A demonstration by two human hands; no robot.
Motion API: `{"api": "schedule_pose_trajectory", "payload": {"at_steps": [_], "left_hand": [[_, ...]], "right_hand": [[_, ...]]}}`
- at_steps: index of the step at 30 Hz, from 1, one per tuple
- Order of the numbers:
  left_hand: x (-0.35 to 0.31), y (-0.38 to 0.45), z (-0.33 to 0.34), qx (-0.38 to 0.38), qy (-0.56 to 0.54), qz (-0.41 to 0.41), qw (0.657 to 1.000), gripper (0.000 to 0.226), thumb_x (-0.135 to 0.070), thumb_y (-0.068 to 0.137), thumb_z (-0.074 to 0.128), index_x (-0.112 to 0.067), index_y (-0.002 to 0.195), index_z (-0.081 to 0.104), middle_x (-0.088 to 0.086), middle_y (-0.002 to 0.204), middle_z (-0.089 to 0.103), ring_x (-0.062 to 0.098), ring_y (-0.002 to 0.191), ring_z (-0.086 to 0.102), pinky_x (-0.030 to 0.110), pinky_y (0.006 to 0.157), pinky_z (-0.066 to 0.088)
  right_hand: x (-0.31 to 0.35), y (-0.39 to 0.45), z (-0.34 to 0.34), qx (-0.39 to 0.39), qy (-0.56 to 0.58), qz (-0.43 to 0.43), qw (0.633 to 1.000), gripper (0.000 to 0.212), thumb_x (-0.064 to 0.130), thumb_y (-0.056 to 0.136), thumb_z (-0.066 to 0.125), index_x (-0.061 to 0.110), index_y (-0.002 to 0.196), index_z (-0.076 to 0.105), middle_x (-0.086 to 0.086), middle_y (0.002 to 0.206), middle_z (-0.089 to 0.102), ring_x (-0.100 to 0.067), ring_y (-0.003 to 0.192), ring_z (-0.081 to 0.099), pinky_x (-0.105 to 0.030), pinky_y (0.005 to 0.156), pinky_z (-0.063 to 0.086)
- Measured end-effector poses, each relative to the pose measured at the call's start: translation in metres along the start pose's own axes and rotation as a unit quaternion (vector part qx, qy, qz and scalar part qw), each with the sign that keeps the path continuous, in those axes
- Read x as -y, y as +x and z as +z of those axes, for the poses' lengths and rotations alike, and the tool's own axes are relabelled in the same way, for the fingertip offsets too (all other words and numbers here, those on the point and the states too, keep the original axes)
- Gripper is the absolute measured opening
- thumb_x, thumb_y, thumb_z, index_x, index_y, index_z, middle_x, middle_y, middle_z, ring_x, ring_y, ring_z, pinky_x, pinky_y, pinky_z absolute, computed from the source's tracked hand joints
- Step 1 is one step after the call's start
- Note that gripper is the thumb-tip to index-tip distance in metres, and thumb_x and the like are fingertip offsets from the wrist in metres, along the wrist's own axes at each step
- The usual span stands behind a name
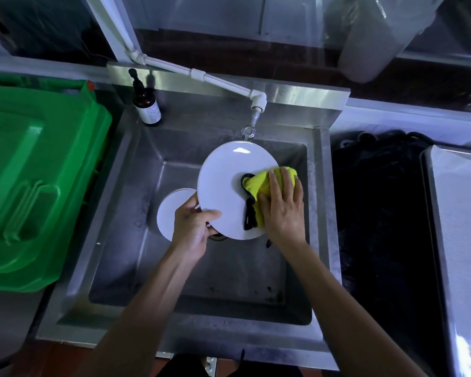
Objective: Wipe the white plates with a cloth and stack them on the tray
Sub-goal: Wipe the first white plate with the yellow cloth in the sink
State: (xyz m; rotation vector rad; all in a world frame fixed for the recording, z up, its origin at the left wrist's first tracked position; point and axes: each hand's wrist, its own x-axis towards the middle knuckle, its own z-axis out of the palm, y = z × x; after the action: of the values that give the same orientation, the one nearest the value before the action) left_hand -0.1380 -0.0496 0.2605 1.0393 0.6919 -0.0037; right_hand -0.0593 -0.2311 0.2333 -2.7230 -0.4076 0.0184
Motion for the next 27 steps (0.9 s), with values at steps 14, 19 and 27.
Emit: {"api": "schedule_pose_trajectory", "payload": {"at_steps": [14, 19, 27], "left_hand": [[0.006, 0.001, 0.018, -0.082, -0.07, 0.003, 0.994, 0.044, 0.016, 0.076, 0.055, -0.019, 0.087, 0.078, 0.008, 0.086, 0.074, 0.024, 0.073, 0.069, 0.029, 0.059, 0.056], [0.001, 0.006, 0.004, -0.057, -0.067, 0.013, 0.996, 0.037, 0.014, 0.086, 0.057, -0.008, 0.113, 0.07, 0.016, 0.108, 0.072, 0.033, 0.094, 0.071, 0.048, 0.081, 0.06], [-0.013, 0.007, -0.008, -0.01, 0.012, 0.005, 1.0, 0.039, 0.009, 0.085, 0.063, -0.002, 0.123, 0.064, 0.019, 0.123, 0.07, 0.035, 0.108, 0.068, 0.06, 0.093, 0.053]], "right_hand": [[0.06, -0.052, 0.031, -0.001, 0.067, 0.086, 0.994, 0.055, 0.038, 0.105, 0.037, 0.019, 0.157, 0.029, -0.006, 0.168, 0.012, -0.036, 0.154, -0.007, -0.061, 0.122, 0.009], [0.052, -0.056, 0.023, -0.045, 0.212, 0.118, 0.969, 0.061, 0.032, 0.106, 0.045, 0.017, 0.159, 0.02, -0.007, 0.168, 0.0, -0.031, 0.154, -0.005, -0.045, 0.126, 0.007], [0.011, -0.03, -0.005, -0.035, 0.348, 0.181, 0.919, 0.075, 0.03, 0.096, 0.064, 0.022, 0.158, 0.022, 0.002, 0.16, 0.031, -0.012, 0.144, 0.03, -0.019, 0.11, 0.025]]}}
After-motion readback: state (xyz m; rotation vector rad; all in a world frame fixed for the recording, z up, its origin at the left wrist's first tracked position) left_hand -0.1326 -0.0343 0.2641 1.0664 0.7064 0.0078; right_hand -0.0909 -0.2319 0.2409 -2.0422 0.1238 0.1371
